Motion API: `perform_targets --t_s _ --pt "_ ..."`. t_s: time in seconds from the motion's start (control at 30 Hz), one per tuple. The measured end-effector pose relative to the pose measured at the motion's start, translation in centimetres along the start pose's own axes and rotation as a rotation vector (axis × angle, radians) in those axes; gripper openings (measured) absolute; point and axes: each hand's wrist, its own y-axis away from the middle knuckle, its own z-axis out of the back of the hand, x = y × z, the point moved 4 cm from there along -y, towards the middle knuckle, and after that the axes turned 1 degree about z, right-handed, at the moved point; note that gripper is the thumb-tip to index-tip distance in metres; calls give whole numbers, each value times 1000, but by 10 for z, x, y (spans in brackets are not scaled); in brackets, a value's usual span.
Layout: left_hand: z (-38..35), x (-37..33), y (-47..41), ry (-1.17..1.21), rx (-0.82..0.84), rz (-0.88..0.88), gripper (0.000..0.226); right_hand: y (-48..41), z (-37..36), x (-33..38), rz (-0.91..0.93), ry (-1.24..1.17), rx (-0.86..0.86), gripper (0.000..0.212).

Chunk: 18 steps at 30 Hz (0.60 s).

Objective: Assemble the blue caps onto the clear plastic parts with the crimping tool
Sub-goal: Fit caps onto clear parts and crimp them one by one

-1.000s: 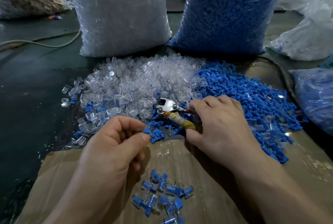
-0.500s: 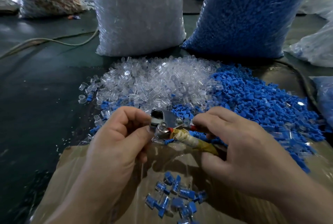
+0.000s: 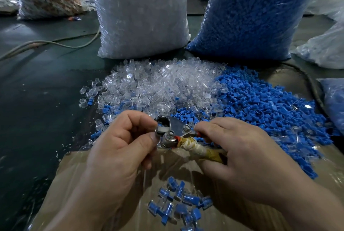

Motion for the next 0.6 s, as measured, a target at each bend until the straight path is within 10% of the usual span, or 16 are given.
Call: perform_targets --t_s 0.6 --pt "4 -4 1 -58 -100 17 33 0 3 -17 -155 114 -88 69"
